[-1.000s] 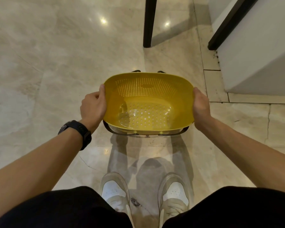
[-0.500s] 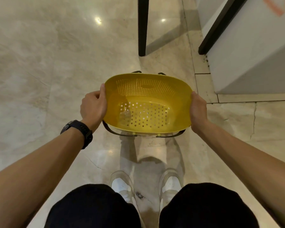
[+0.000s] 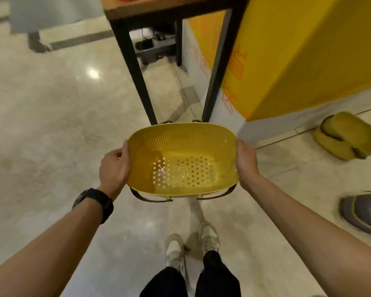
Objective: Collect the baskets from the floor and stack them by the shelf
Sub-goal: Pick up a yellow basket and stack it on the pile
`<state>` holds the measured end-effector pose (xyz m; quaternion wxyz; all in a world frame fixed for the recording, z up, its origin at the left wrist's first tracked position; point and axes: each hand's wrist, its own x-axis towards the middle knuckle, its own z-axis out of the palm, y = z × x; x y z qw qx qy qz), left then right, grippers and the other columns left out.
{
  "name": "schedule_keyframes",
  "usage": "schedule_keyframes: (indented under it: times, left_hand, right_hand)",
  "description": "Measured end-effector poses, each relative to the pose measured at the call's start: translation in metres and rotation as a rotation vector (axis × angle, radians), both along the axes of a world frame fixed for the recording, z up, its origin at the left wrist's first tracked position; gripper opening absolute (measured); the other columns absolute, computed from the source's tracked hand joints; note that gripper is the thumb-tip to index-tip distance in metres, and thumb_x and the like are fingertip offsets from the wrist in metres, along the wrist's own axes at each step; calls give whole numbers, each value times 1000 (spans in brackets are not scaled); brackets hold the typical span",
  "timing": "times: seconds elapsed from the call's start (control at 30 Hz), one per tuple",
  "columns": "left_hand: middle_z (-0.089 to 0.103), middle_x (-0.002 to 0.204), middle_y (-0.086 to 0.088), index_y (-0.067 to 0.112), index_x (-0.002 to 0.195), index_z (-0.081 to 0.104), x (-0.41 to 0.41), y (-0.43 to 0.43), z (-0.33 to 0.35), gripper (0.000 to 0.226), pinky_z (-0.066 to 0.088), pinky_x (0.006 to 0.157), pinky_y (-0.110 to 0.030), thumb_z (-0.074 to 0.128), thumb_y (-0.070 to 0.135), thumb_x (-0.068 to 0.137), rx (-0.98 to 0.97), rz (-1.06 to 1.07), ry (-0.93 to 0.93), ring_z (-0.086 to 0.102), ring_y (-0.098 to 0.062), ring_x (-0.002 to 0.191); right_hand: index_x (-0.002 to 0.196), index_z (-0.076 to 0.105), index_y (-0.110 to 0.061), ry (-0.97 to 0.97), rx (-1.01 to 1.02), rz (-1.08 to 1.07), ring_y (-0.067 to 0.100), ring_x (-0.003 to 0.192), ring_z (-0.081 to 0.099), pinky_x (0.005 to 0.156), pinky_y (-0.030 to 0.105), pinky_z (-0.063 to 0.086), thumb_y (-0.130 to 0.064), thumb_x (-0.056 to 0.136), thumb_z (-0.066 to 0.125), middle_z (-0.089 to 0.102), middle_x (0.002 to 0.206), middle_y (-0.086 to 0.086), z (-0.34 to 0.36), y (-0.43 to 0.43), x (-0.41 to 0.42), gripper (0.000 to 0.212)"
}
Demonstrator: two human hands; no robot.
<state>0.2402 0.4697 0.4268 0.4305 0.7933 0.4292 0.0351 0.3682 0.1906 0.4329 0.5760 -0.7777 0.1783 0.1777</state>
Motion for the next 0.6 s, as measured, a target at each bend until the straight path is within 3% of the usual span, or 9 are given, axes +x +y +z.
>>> schedule_keyframes:
  times: [0.1,0.27,0.37,0.47,0.57,0.6]
  left_hand:
    - [60,69,11,32,64,57,20,-5,81,56,57,77,-51,33,71,96,-4,-67,-49,62,-20,67]
    - [63,72,14,34,69,61,42,-20,180,56,59,76,-48,31,75,92,-4,-167,-122,64,-17,69]
    - [63,74,11,32,72,61,53,-35,219,57,59,79,-51,30,76,91,-4,-226,-134,65,-20,71]
    - [63,79,7,27,78,63,70,-61,246,60,58,82,-50,29,74,93,6,-291,-138,63,-21,73]
    - [61,99,1,15,117,69,89,-98,265,73,53,81,-42,29,71,95,15,-349,-149,60,-26,85]
    - [60,100,0,17,120,69,94,-113,270,70,52,81,-42,30,70,96,14,-378,-153,58,-26,85]
  right_hand:
    - [93,68,-12,-35,0,-64,28,88,63,79,39,52,-31,102,40,68,96,16,81,-11,2,35]
    - [82,63,-19,-128,-8,-156,17,73,58,59,28,44,-33,103,39,64,80,2,181,-35,-3,35]
    - [97,68,-14,-157,-6,-196,24,87,62,73,36,49,-34,104,39,68,97,10,225,-55,-8,36]
    - [91,63,-21,-178,9,-277,33,101,63,94,47,50,-36,105,37,69,107,15,254,-83,-17,33]
    - [88,61,-24,-176,42,-373,33,105,62,96,49,49,-38,105,36,68,108,14,269,-122,-29,33]
    - [88,62,-25,-173,54,-408,33,105,63,96,49,49,-37,105,36,68,107,13,272,-137,-33,34]
